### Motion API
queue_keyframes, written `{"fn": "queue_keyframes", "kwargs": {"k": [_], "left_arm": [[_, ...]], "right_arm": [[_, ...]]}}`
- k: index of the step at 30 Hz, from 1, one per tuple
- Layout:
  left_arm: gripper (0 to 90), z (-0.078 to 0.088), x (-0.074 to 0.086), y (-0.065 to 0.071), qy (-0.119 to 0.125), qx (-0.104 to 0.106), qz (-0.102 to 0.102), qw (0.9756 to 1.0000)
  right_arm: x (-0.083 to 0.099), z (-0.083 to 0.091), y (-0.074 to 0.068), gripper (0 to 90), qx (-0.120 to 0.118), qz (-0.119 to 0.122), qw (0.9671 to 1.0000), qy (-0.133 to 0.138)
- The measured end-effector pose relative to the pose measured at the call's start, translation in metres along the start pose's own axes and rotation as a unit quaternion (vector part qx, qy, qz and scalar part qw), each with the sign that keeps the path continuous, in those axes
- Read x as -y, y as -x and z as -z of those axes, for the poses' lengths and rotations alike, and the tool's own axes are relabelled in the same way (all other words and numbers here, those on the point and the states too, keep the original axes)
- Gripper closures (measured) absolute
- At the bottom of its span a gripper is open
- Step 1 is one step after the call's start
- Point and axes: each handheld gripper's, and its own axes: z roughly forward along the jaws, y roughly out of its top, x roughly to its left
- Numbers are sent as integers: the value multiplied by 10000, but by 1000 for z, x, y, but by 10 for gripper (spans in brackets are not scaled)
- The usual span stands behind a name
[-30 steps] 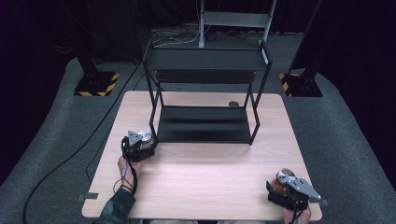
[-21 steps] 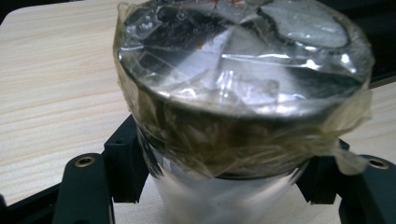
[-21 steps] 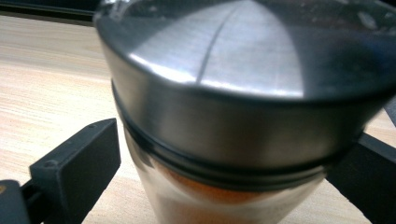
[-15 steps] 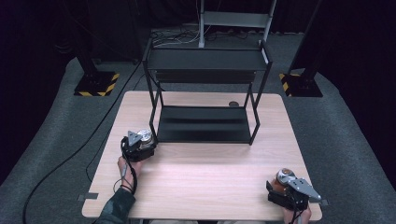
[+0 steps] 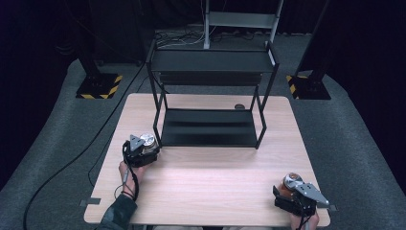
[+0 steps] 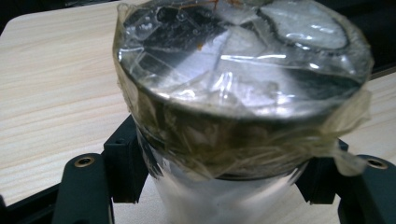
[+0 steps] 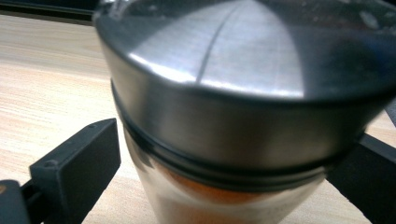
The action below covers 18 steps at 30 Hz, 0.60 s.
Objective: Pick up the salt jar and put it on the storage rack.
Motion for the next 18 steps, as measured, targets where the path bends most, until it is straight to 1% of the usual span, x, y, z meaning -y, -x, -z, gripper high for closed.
{"fn": "queue_keyframes", "kwargs": {"k": [7,18], "left_arm": [[310,7,-5,2,-6,36,-120,9999],[310,17,-14,6,59,130,-236,9996]], "right_arm": [[0,0,0,0,-2,3,10000,-4],[0,0,0,0,-5,-7,10000,-4]]}}
